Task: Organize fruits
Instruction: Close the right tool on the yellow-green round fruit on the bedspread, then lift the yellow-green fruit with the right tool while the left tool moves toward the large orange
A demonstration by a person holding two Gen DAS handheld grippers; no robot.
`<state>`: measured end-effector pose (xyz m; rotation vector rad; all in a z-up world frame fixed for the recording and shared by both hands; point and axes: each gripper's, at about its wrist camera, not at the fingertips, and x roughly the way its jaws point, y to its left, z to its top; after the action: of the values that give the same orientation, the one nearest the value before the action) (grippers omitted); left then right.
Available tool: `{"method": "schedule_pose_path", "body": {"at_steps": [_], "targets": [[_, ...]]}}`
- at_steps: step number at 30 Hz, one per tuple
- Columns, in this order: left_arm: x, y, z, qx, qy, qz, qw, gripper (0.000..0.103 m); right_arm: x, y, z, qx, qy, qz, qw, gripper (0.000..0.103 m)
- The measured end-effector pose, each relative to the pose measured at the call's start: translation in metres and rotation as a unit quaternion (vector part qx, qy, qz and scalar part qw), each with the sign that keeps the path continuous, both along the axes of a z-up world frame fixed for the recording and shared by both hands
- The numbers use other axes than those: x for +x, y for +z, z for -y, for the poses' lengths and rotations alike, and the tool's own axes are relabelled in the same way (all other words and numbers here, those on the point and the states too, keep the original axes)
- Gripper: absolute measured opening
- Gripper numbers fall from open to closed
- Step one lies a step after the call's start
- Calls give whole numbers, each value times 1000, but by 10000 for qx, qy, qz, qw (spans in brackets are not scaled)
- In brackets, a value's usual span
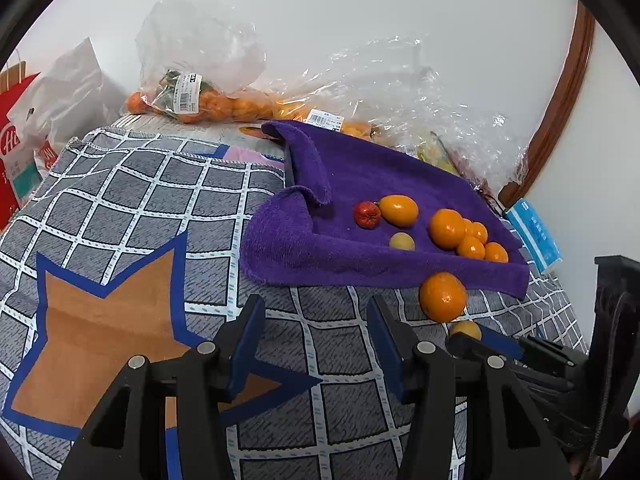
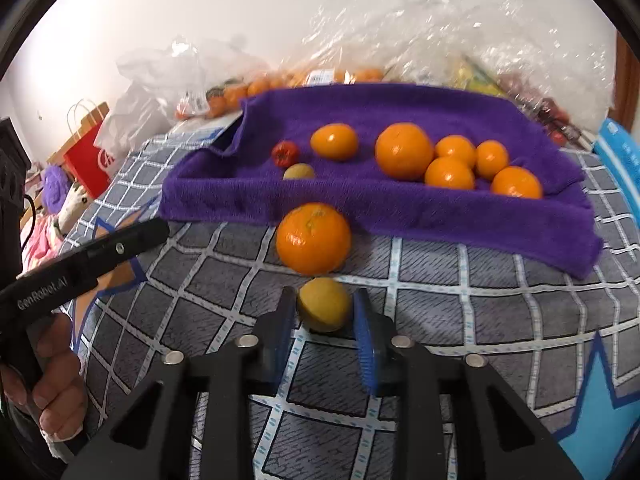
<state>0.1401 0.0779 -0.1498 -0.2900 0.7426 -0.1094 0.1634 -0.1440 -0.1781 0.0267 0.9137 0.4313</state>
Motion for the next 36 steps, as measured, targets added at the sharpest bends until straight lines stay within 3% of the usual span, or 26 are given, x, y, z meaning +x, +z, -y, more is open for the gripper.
{"method": "schedule_pose_path", "body": {"at_steps": [6, 10, 16, 26, 36], "targets": [[1, -2, 6, 106, -91, -46, 9999, 51, -6, 4, 9, 151, -70, 152, 9997, 28], [0, -2, 9, 176, -153, -5, 9997, 51, -15, 10, 18, -73, -150, 404, 9990, 28], [-1, -1, 13, 285, -216, 4, 9994, 50, -23, 10, 45, -34, -369, 429, 9984, 28], [-3, 0, 12, 220, -160, 34, 9996, 50, -39, 17, 82, 140, -915, 713, 9932, 27], [-7, 2, 9, 158, -120, 118, 9997, 50, -46, 20, 115, -121, -1232, 951, 9877, 27]]}}
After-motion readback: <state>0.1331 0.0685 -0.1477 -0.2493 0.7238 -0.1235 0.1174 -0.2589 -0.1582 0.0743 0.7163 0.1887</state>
